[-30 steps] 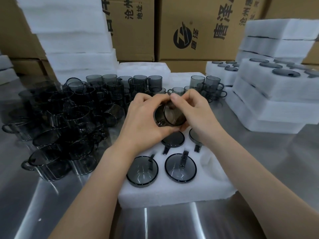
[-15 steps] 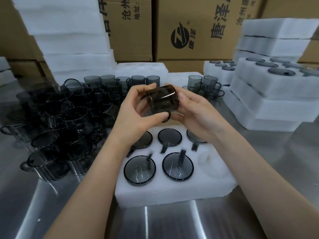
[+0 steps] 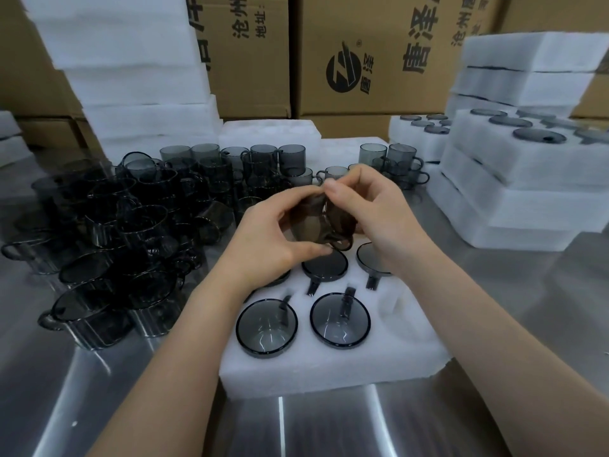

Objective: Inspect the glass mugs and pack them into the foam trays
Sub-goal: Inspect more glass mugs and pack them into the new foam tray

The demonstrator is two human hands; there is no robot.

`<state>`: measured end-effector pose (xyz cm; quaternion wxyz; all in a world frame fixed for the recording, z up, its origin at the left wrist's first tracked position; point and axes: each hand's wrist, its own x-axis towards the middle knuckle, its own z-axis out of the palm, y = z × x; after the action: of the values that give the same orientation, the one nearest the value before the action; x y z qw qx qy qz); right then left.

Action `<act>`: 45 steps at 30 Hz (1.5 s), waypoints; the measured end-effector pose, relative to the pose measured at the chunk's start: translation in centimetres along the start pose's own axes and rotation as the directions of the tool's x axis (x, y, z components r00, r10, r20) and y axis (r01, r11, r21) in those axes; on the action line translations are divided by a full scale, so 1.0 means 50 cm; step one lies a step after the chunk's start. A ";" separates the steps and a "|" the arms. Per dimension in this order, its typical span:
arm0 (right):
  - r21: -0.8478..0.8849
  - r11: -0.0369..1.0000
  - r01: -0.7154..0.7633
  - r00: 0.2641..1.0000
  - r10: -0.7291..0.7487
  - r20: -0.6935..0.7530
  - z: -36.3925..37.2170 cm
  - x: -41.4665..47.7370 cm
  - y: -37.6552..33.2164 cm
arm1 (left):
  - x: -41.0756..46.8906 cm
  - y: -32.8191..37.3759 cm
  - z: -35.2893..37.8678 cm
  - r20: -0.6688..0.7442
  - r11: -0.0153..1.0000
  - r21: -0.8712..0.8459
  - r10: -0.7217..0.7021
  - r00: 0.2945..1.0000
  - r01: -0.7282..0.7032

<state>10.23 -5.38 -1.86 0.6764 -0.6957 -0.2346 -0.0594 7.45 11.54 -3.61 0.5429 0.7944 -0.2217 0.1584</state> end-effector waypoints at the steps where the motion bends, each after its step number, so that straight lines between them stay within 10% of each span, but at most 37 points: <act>1: 0.024 0.999 -0.021 1.000 0.021 -0.017 -0.001 0.001 -0.001 | 0.000 0.000 0.000 0.010 1.000 -0.016 0.001 1.000 0.000; 11: 0.410 0.873 -0.263 0.926 0.110 0.360 -0.028 0.006 -0.006 | -0.004 0.013 -0.007 -0.045 0.979 -0.203 -0.032 0.999 0.022; 22: -0.002 0.998 -0.055 0.996 0.055 -0.070 0.007 0.000 0.000 | -0.004 0.010 0.001 0.008 0.991 0.132 -0.035 0.999 0.034; 45: 0.256 0.951 -0.174 0.946 0.090 0.311 -0.002 -0.007 -0.009 | -0.003 0.008 -0.007 -0.295 0.995 -0.076 0.044 0.954 -0.070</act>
<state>9.75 -5.57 -1.58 0.7277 -0.6083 -0.2912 0.1248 7.14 11.76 -3.25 0.5985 0.7314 -0.1683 0.2803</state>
